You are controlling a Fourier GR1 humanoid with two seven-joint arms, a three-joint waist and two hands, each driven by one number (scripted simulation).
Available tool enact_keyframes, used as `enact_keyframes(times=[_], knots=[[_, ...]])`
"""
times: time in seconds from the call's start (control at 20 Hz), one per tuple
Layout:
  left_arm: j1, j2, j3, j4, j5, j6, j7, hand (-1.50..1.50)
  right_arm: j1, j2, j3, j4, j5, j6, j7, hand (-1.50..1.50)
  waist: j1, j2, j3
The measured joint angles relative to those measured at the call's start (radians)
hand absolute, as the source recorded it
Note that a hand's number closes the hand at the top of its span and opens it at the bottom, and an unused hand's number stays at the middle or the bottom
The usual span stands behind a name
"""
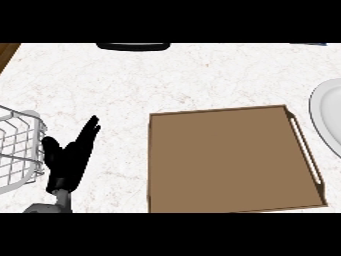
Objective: Pick the bell pepper from the tray and place it in the plate
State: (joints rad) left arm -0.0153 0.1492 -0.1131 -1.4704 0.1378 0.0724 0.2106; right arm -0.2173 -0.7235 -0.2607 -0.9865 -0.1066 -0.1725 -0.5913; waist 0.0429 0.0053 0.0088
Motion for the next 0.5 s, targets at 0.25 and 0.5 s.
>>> enact_keyframes(times=[0.25,0.5], knots=[[-0.01,-0.014,-0.005,0.011,-0.008,-0.002,-0.017,0.0,-0.152,-0.039,0.02,0.263,0.064,0.038,-0.031,-1.5,0.011,0.005,0.0],[-0.035,-0.021,-0.014,0.021,-0.017,-0.006,-0.012,0.0,-0.235,-0.073,0.123,0.427,0.197,0.069,0.011,-1.5,0.034,0.016,0.001]])
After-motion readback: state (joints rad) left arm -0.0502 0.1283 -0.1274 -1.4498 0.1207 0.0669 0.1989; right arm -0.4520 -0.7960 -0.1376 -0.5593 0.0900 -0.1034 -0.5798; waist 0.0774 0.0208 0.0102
